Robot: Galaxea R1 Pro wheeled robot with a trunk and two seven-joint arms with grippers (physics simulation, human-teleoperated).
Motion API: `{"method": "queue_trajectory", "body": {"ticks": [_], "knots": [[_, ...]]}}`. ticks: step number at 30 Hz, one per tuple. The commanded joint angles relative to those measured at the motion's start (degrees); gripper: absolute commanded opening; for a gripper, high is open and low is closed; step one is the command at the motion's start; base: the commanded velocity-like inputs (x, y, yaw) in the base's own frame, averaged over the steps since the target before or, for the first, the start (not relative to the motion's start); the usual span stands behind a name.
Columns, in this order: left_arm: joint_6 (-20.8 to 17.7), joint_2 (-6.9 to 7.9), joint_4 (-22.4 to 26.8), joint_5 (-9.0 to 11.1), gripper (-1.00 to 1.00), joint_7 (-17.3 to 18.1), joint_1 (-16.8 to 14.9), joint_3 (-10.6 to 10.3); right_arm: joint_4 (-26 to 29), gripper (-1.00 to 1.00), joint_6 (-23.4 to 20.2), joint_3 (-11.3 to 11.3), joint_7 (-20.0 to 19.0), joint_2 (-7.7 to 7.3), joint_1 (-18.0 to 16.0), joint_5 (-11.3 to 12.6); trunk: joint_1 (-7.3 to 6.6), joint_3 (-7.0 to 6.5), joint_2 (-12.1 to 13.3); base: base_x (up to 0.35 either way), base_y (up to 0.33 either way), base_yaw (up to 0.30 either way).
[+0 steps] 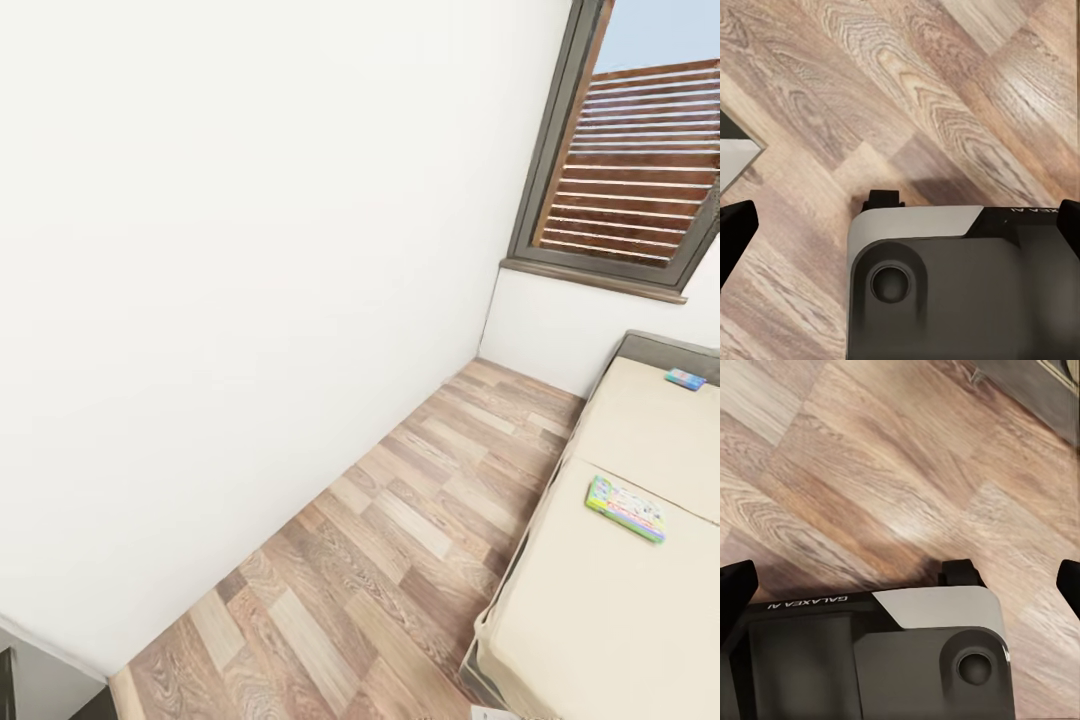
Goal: Put all the toys in the child's room - the three board games (two on the bed and one on the table), the two jigsaw puzzles on the table, and the tennis ball on the table - inside the toy box on the table in the child's room.
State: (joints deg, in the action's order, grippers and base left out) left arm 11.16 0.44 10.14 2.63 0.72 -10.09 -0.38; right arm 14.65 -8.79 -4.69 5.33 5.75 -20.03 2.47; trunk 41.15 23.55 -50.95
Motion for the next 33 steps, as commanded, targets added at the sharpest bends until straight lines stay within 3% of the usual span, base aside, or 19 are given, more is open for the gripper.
{"method": "queue_trajectory", "body": {"ticks": [1, 33], "knots": [[0.2, 0.01, 0.0, 0.3, 1.0, 0.1, 0.0, -0.1, 0.1, 1.0, -0.3, -0.3, 0.1, 0.05, 0.0, 0.3, 0.0, 0.06, 0.0, 0.0, 0.0, -0.241], [0.2, 0.03, 0.0, 0.3, 1.0, 0.1, 0.0, -0.1, 0.1, 1.0, -0.3, -0.3, 0.1, 0.05, 0.0, 0.3, 0.0, 0.06, 0.0, 0.0, 0.011, -0.276]]}}
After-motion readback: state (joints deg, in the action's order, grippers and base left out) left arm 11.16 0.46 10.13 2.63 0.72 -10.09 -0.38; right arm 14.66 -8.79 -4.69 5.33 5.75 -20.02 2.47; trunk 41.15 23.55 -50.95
